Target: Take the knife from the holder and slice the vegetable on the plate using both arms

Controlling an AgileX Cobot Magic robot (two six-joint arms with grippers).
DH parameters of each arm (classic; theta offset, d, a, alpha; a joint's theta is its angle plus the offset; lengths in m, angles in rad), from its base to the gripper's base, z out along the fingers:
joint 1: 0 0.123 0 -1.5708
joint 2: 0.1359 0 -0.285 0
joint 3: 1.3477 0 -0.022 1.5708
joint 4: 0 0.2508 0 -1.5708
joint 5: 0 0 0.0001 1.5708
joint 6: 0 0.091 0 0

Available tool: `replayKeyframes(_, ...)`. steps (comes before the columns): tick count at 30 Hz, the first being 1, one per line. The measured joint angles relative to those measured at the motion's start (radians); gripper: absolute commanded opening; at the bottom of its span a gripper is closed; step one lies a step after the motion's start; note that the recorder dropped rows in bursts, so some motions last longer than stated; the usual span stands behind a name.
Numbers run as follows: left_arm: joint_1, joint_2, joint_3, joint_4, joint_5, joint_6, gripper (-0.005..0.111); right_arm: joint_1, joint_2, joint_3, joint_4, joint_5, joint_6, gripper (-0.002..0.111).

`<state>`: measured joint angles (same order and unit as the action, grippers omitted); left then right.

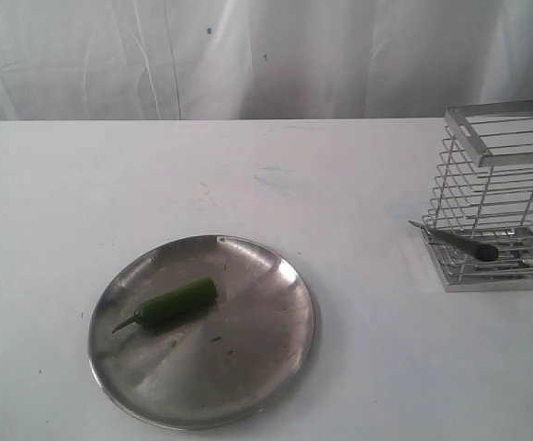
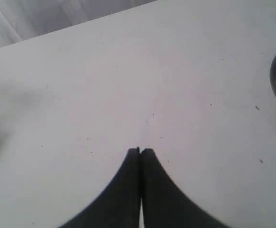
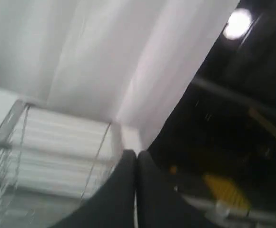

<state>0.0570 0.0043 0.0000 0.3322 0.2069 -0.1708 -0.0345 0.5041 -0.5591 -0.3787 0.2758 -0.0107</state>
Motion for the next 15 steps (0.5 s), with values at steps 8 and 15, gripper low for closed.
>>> replayKeyframes(8, 0.000, 0.000, 0.000, 0.000, 0.000, 0.000, 0.000, 0.120, 0.371, -0.220, 0.264, 0.566, -0.106, 0.000)
replayKeyframes(15, 0.000, 0.000, 0.000, 0.000, 0.000, 0.000, 0.000, 0.323, 0.555, -0.474, 0.325, 0.782, -0.164, 0.000)
